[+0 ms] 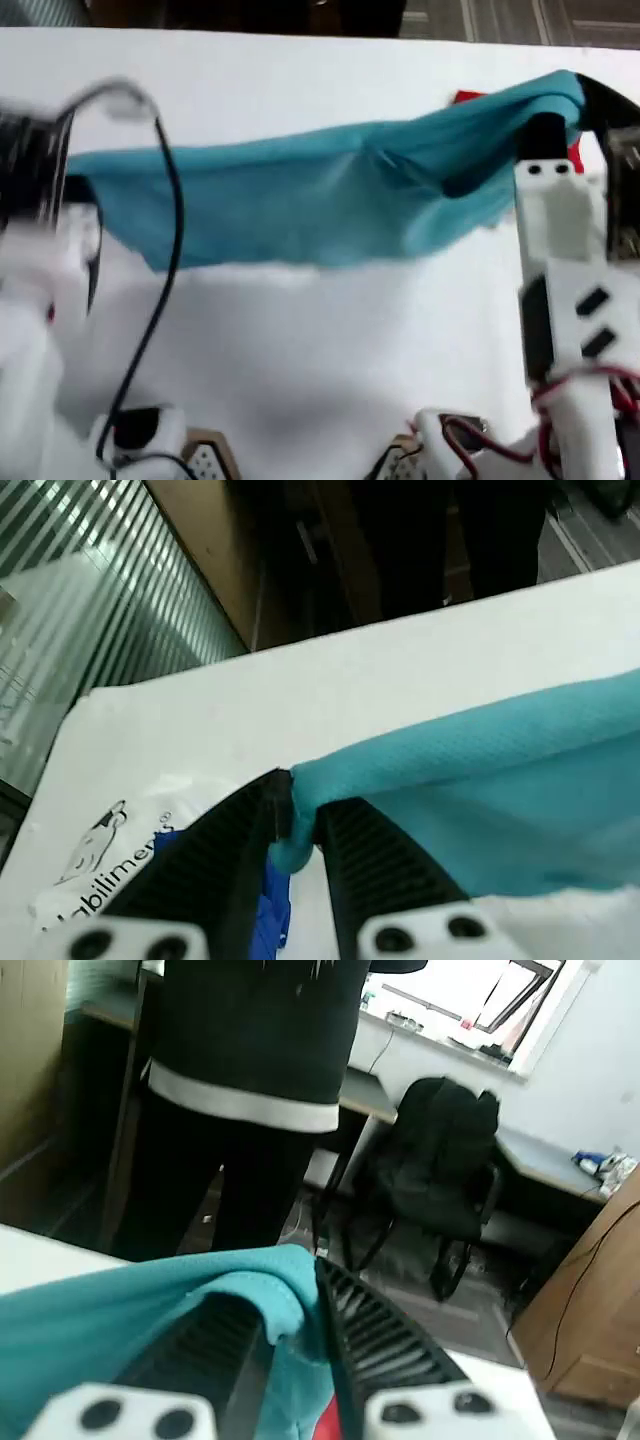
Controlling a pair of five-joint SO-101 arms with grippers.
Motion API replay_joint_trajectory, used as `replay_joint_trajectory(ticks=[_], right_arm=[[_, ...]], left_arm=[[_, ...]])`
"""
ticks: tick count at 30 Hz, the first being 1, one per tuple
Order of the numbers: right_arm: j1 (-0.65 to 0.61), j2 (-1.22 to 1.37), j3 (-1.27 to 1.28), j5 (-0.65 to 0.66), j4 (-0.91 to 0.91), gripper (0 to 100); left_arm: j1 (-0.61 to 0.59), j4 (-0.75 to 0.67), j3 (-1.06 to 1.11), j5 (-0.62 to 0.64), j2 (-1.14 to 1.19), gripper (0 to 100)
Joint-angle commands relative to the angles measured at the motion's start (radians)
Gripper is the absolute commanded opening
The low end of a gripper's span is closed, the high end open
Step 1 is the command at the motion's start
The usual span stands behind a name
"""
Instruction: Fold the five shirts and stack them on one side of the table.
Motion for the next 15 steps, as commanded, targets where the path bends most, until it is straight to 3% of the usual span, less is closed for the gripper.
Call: replay_joint_trajectory(ticks=[1,11,15], right_arm=[[0.012,0.01,-0.095,-0.003,0.002,1.9],[0.018,0.008,-0.334,0.061,0.002,1.9],[0.088,0.008,-0.433,0.06,0.036,1.9]], left_arm=[[-0.012,-0.015,-0.028,0.0,-0.069,3],[-0.012,-0.026,-0.094,0.003,-0.101,3],[-0.012,-0.018,-0.131,0.038,-0.101,3]])
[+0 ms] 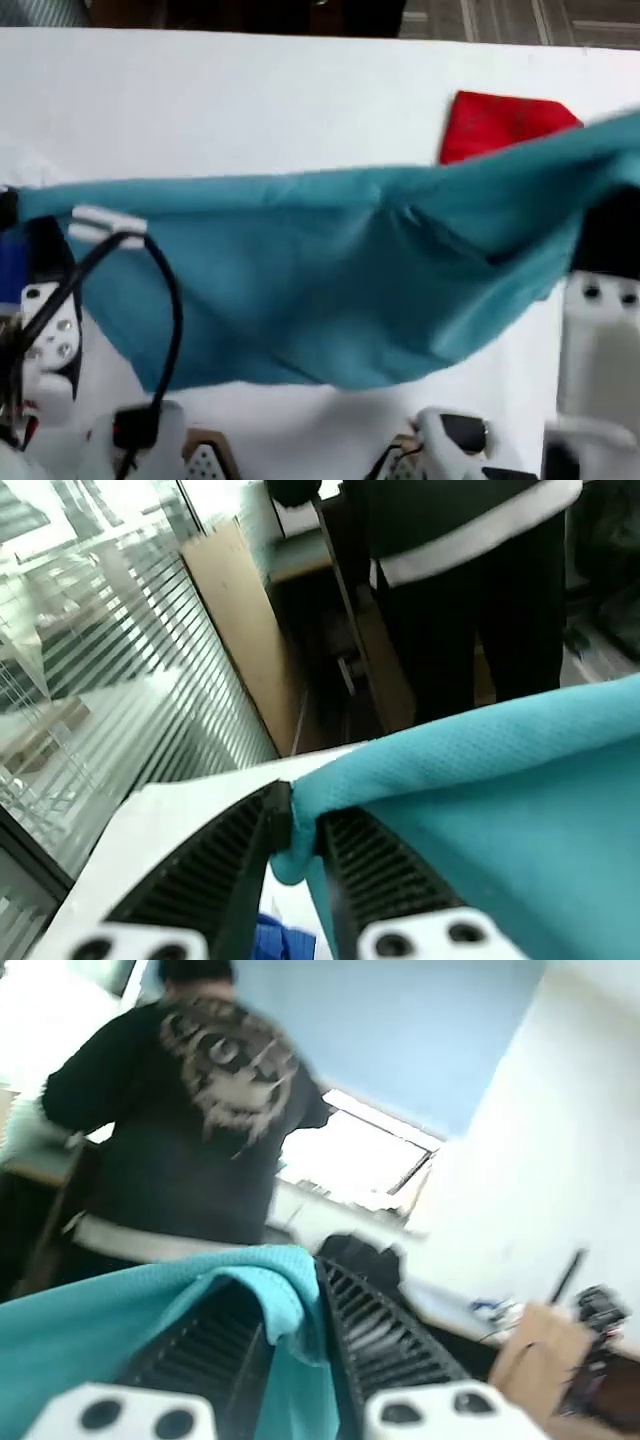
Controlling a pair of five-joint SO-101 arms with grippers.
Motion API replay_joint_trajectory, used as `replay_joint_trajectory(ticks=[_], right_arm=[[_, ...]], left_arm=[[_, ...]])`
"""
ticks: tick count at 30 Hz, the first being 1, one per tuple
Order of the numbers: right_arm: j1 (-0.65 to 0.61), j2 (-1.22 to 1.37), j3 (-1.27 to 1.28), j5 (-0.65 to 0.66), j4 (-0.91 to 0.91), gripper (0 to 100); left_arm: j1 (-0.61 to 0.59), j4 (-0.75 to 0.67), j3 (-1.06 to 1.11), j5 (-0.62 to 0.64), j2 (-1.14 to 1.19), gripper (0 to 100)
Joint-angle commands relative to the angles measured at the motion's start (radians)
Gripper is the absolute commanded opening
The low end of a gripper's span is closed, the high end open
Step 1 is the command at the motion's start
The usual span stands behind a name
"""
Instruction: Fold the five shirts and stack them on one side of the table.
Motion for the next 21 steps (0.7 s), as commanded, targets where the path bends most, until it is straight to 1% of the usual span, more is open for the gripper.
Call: replay_joint_trajectory(ticks=[1,9,14,18,21], right_arm=[[0.041,0.01,-0.078,0.008,0.027,1.9],[0.039,0.005,-0.12,0.005,0.041,1.9],[0.039,-0.002,-0.1,-0.081,0.093,1.9],[0.036,0.047,0.051,-0.14,0.122,1.9],[0.033,0.076,0.193,-0.161,0.114,2.0]], left_arm=[[-0.012,-0.012,-0.028,0.02,-0.002,3],[-0.012,-0.012,-0.031,0.021,-0.002,3],[-0.012,0.0,-0.022,0.021,0.008,3],[-0.011,-0.006,0.088,0.021,0.04,3],[-0.008,-0.021,0.217,0.015,0.084,3]])
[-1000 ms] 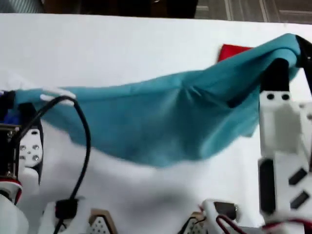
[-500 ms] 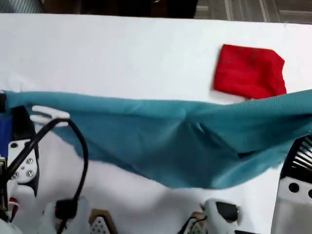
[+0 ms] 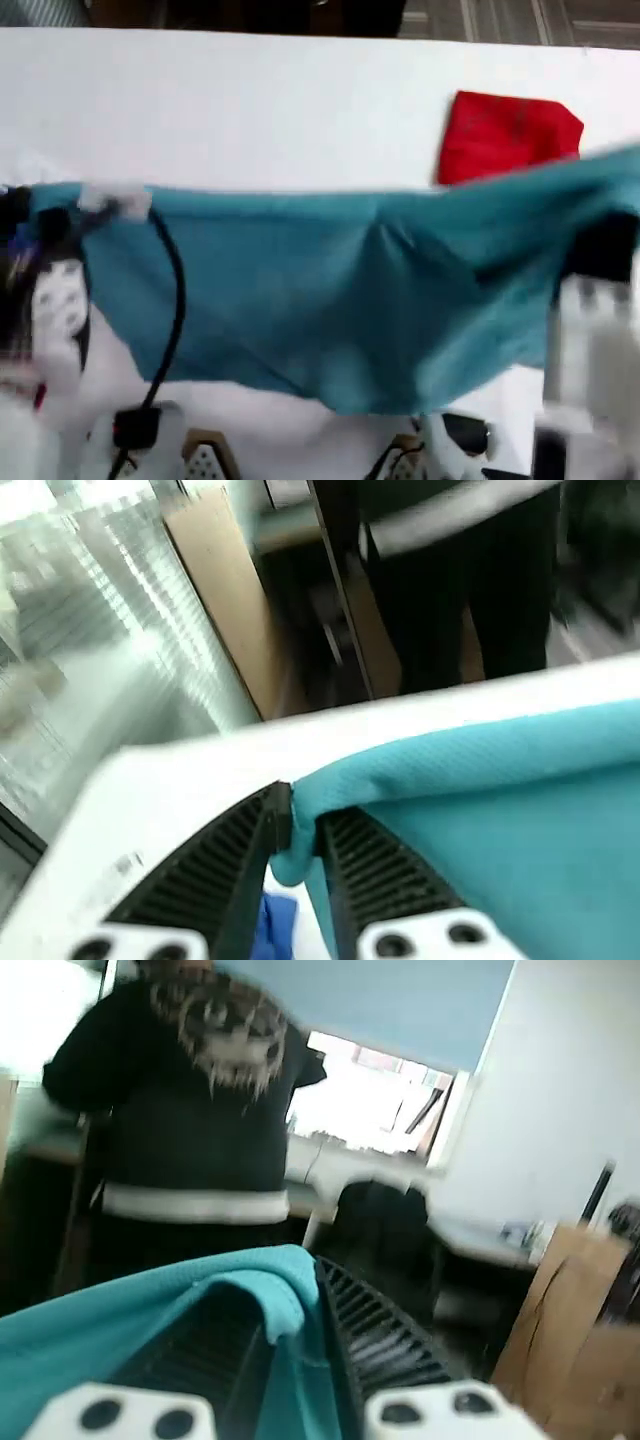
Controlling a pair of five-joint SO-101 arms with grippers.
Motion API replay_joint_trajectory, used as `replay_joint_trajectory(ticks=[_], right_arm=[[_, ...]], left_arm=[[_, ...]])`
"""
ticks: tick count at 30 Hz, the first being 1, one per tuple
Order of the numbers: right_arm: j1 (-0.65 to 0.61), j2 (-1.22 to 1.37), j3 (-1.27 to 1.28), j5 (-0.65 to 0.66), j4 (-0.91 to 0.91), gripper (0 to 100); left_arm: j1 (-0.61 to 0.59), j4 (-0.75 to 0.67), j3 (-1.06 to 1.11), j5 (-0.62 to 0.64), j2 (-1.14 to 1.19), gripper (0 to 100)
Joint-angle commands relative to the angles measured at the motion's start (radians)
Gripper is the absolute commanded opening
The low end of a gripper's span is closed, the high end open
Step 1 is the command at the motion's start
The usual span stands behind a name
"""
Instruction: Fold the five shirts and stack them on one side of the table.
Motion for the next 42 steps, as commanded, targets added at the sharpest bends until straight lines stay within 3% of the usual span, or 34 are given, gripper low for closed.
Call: replay_joint_trajectory(ticks=[1,6,10,14,18,25,29,42], right_arm=[[-0.016,0.067,0.152,-0.029,-0.016,2.0],[-0.094,0.113,0.427,-0.032,-0.105,2.0],[-0.114,0.145,0.684,-0.025,-0.294,2.0],[-0.111,0.214,0.845,-0.02,-0.526,1.9],[-0.113,0.348,0.806,0.063,-0.639,1.9],[-0.111,0.619,0.552,0.094,-0.644,1.9],[-0.136,0.743,0.454,0.089,-0.555,1.9],[-0.156,0.993,0.436,0.087,-0.426,1.9]], left_arm=[[-0.008,-0.029,0.134,0.005,0.077,3],[-0.006,-0.109,0.3,0.005,0.224,3],[-0.009,-0.219,0.321,0.003,0.37,3],[-0.008,-0.318,0.232,0.003,0.52,3],[-0.008,-0.347,0.03,-0.003,0.695,3],[-0.006,-0.336,-0.311,-0.06,1.031,3],[-0.005,-0.298,-0.444,-0.06,1.171,3],[-0.012,-0.218,-0.513,-0.06,1.482,3]])
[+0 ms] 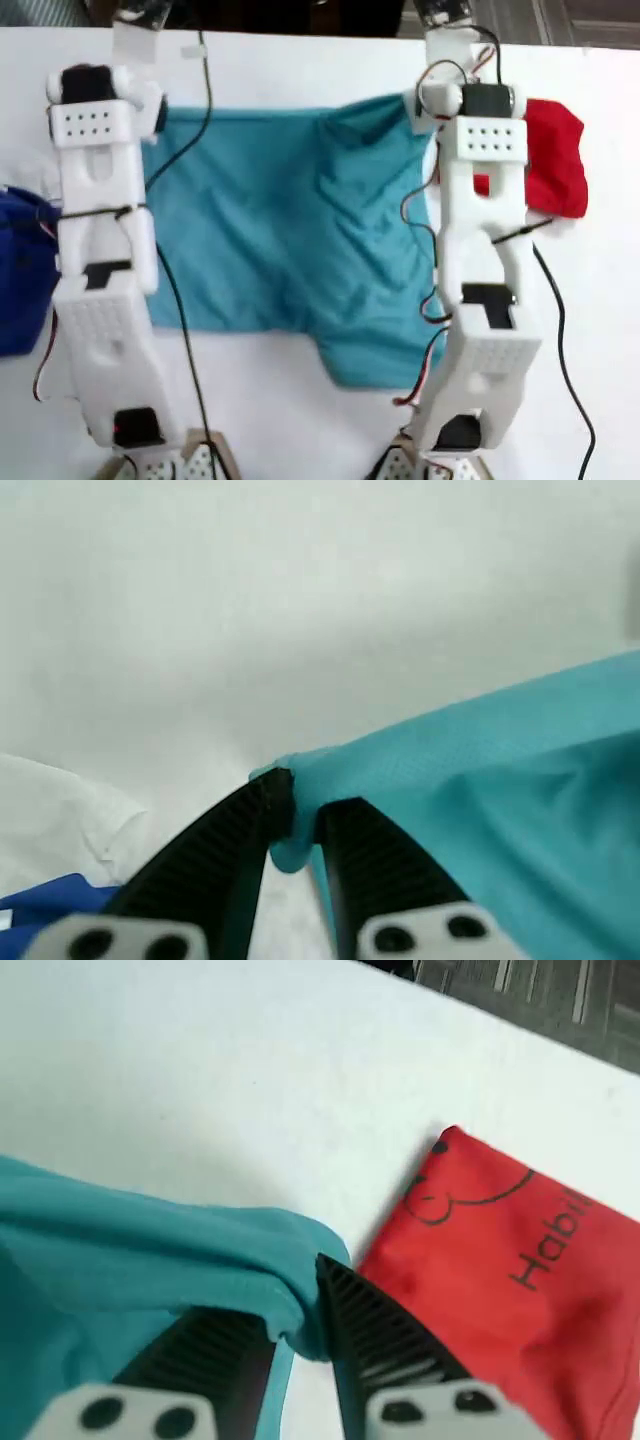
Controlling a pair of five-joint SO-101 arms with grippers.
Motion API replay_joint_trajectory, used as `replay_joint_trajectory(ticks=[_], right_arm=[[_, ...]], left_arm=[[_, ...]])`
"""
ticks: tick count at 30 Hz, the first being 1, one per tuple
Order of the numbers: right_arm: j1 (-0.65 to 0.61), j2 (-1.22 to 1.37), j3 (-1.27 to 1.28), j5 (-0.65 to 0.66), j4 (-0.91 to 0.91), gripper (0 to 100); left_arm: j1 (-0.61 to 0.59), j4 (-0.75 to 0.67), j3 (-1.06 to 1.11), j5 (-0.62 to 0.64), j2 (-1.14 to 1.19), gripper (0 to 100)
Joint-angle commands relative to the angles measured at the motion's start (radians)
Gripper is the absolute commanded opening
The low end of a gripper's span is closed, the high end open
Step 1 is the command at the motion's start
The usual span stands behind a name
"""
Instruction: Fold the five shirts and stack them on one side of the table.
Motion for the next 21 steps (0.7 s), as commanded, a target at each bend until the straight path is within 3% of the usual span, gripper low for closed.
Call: replay_joint_trajectory(ticks=[1,7,12,21], right_arm=[[-0.002,0.022,-0.041,0.002,0.047,1.9],[0.002,0.102,-0.041,0.002,0.091,1.9],[0.004,0.114,-0.051,0.002,0.159,1.9],[0.001,-0.024,-0.043,0.008,0.291,2.0]], left_arm=[[-0.014,0.058,-0.035,-0.008,0.032,3],[-0.009,0.173,-0.036,-0.008,0.141,3],[-0.034,0.176,-0.044,-0.009,0.193,3],[-0.035,0.27,-0.041,-0.037,0.112,3]])
